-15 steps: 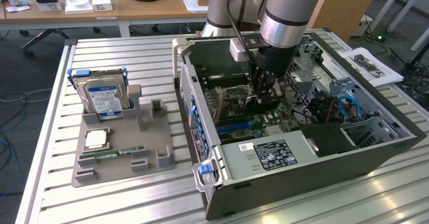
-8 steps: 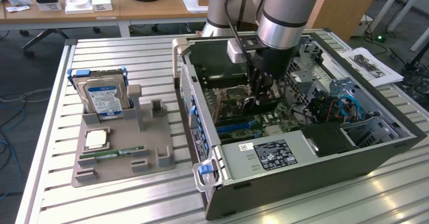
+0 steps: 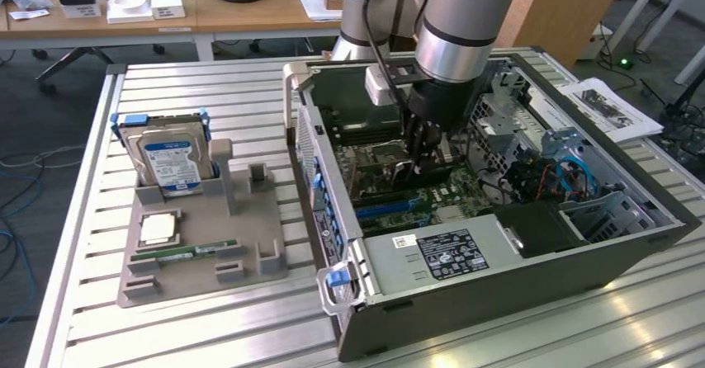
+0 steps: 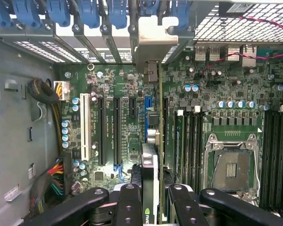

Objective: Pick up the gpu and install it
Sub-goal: 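Insert the gpu into the slot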

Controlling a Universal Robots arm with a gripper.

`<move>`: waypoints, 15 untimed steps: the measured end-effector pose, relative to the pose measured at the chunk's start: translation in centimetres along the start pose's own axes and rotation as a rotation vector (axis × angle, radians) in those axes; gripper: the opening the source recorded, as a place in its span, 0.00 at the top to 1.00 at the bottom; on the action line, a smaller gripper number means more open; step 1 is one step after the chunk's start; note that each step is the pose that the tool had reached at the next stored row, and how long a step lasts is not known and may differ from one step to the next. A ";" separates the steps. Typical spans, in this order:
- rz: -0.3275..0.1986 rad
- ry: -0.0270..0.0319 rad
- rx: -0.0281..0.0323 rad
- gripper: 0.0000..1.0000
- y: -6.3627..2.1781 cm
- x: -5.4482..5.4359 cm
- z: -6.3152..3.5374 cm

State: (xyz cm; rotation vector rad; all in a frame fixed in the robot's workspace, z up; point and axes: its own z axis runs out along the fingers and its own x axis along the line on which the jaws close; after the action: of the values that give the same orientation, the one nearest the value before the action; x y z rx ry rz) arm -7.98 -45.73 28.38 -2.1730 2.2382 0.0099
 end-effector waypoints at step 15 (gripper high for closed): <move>0.000 -0.0002 0.0004 0.73 0.60 0.0 0.08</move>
State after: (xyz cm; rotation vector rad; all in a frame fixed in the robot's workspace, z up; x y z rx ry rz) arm -8.57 -45.74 28.29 -2.1727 2.2378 0.0096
